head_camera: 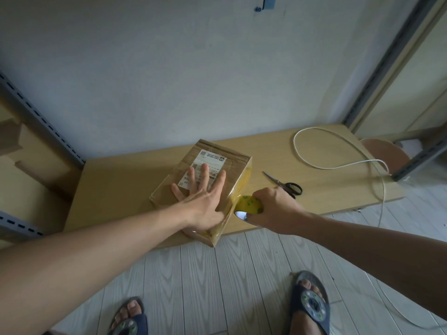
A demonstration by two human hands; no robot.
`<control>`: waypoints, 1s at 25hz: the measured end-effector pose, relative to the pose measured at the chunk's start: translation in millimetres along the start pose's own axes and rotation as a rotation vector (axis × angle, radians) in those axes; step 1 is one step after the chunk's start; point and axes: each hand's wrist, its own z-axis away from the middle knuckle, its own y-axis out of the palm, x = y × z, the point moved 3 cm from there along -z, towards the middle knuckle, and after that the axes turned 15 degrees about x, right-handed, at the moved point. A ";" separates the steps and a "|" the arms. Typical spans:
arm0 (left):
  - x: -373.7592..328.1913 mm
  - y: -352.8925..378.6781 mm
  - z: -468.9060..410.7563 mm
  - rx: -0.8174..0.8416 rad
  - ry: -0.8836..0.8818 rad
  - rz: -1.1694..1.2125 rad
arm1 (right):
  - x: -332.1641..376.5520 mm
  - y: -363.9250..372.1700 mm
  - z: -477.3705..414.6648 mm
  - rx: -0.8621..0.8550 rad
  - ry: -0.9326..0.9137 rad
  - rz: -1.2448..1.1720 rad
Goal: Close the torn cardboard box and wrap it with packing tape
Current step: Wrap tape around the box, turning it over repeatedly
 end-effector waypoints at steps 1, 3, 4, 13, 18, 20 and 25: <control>1.2 -2.3 2.0 0.009 0.010 0.006 | 2.2 -2.0 -0.8 0.001 0.001 -0.024; 6.5 -3.9 3.7 0.020 0.025 0.011 | 8.0 -1.7 -3.3 0.012 0.008 -0.045; 9.8 -6.2 4.3 0.024 0.038 0.023 | 10.9 0.7 -4.8 0.013 0.008 -0.044; 73.8 -55.9 15.1 -0.033 0.270 0.513 | 56.6 -25.5 -20.8 -0.162 -0.093 -0.131; 142.1 -82.2 36.4 -0.269 0.313 1.111 | 123.2 -45.7 -52.6 -0.303 -0.307 -0.128; 161.4 -82.9 38.0 -0.299 0.288 1.103 | 139.6 -42.1 -71.2 -0.296 -0.336 -0.144; 173.5 -56.6 36.4 -0.291 0.269 1.034 | 156.7 -43.5 -112.4 -0.254 -0.344 -0.177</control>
